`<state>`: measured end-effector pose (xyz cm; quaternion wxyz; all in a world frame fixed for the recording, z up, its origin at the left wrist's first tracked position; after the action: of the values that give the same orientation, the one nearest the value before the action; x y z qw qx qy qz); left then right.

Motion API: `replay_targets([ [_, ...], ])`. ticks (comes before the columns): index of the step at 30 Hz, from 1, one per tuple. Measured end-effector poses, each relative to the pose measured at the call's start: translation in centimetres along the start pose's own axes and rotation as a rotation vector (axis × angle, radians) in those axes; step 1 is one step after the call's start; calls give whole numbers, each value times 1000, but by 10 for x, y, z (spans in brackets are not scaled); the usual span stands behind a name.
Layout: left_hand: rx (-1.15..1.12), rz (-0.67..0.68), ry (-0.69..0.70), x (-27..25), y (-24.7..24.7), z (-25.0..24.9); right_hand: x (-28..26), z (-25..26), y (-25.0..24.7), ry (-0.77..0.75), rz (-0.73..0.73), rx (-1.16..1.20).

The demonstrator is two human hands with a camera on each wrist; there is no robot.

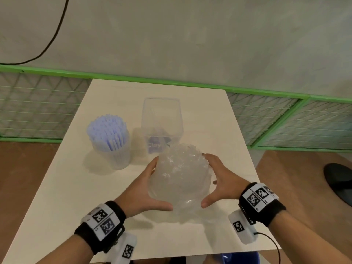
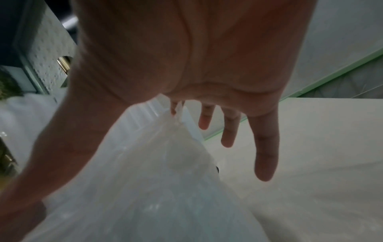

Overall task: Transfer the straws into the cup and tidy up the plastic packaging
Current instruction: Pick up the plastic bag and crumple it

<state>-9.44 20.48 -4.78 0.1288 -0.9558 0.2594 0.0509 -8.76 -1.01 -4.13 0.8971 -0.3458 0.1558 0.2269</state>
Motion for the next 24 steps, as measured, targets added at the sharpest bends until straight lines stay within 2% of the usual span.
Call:
replay_targets([
  [3,-19,-70,5,2,17,3,7,10,14,-84,57,177],
  [6,-16,-164,-22,7,21,19,12,-1,27,-29,10,206],
  [11,61,-201,-69,10,21,43,10,-15,32,46,-198,136],
  [18,-103,-272,-114,-2,13,47,-3,-7,38,-28,-459,216],
  [24,-104,-306,-2,-18,-24,17,13,27,48,-92,-552,302],
])
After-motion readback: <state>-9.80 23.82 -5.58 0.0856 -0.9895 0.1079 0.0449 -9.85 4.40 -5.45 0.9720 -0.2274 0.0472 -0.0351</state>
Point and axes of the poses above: each hand's wrist, its own x-axis towards the middle knuckle, its own y-axis out of the palm, z = x × y, the point moved 9 cm from there along x, towards the middle knuckle, and after that the axes turned 3 degrees about y, right-handed, at the moved point
